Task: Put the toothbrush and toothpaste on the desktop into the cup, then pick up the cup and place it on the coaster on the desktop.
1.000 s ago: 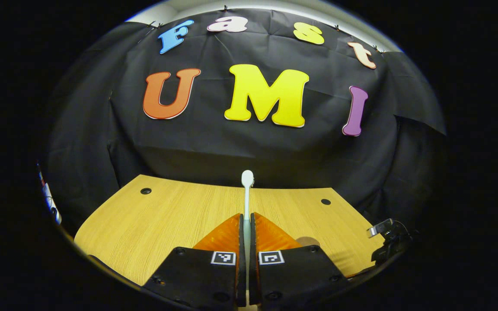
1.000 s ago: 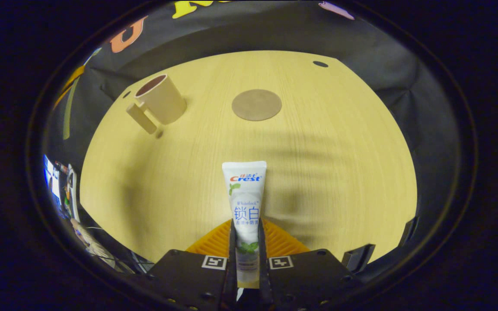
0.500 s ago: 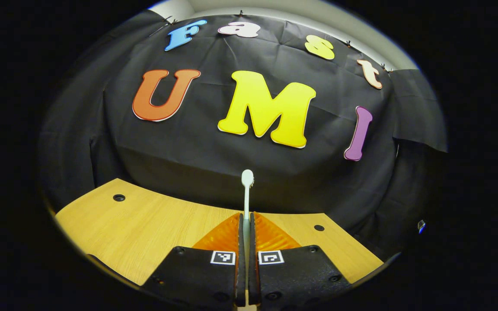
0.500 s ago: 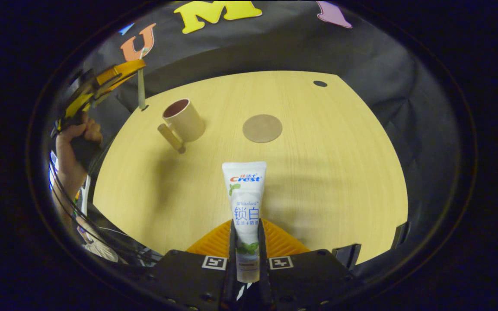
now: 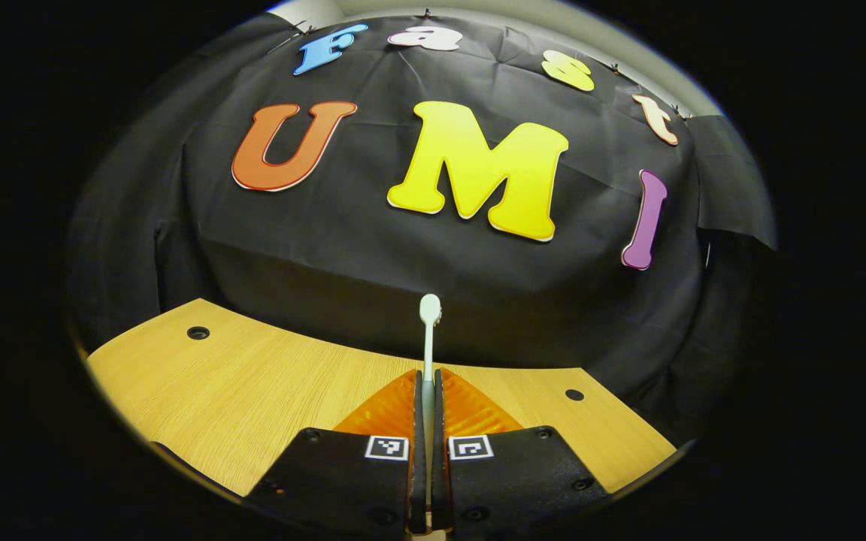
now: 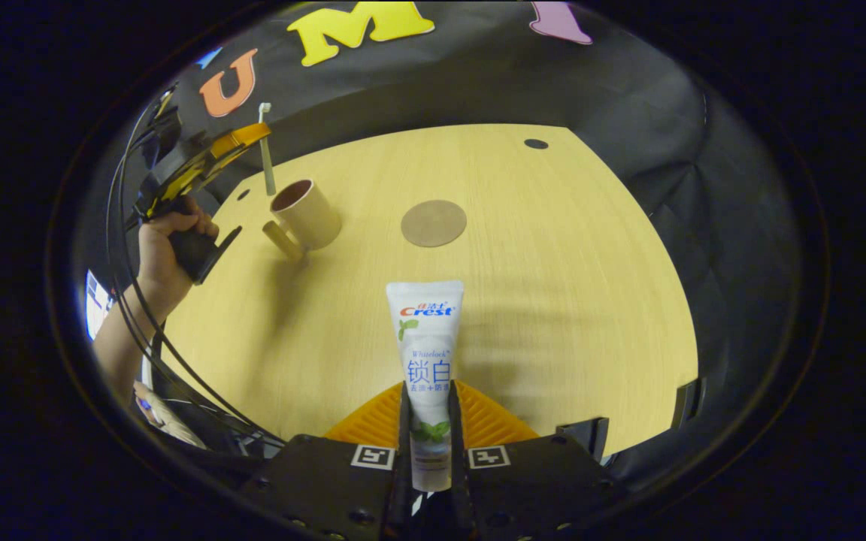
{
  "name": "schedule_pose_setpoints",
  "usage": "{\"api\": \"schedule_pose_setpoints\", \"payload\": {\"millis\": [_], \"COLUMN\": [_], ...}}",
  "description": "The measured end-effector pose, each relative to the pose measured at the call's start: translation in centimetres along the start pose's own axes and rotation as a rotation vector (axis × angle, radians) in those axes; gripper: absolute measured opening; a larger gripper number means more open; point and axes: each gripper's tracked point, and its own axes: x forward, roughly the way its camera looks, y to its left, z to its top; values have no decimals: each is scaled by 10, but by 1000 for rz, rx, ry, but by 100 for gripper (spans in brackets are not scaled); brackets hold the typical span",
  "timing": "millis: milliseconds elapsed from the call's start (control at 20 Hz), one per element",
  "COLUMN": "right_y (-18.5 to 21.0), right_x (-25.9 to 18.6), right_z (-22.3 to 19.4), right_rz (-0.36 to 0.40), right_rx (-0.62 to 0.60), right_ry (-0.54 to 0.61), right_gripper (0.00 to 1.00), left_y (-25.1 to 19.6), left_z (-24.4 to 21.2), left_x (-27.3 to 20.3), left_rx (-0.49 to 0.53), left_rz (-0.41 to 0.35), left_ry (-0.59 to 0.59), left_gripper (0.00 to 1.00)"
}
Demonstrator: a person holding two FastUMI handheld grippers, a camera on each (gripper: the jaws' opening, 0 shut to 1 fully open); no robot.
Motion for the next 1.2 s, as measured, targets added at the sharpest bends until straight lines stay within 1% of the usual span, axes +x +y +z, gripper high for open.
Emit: {"api": "schedule_pose_setpoints", "payload": {"millis": [200, 900, 1200], "right_y": [-1, -3, -3], "right_x": [1, 3, 4], "right_z": [0, 0, 0], "right_rz": [4, 6, 6], "right_rx": [-2, 9, 19], "right_ry": [-8, 15, 18], "right_gripper": [20, 20, 20], "left_y": [-1, 4, 0], "left_z": [-5, -5, -23], "left_x": [1, 0, -5], "left_rx": [23, 7, -11], "left_rz": [7, 12, 1], "left_ry": [2, -15, 38], "left_gripper": [7, 12, 13]}}
